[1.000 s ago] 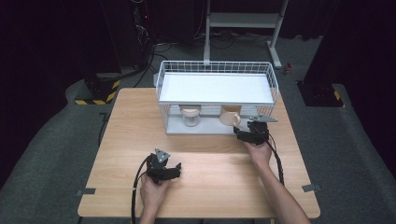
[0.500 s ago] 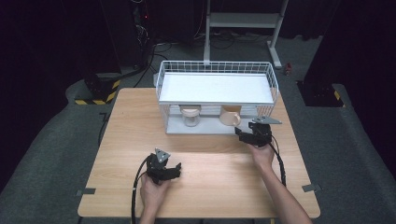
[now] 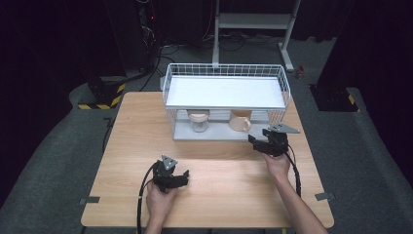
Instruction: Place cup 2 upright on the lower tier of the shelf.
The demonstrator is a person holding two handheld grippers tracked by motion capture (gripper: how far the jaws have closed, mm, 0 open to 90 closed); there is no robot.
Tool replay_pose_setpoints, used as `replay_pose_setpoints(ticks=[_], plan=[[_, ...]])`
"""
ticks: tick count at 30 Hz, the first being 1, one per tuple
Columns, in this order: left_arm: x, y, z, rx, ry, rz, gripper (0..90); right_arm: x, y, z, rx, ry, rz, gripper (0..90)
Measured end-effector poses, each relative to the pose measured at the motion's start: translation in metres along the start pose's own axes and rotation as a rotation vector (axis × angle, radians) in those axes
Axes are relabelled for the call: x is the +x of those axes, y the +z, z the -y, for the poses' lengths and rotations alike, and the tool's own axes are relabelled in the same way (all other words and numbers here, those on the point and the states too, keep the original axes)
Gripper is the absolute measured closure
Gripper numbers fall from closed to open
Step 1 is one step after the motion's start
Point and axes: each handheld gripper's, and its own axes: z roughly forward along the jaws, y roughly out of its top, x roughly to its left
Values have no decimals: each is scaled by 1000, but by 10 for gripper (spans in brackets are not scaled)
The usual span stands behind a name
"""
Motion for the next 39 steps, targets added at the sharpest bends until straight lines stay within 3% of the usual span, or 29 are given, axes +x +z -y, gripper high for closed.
replay_pose_setpoints(ticks=[39], plan=[[0,0,0,0,0,0,167,-4,-43,18,-40,4,-21,305]])
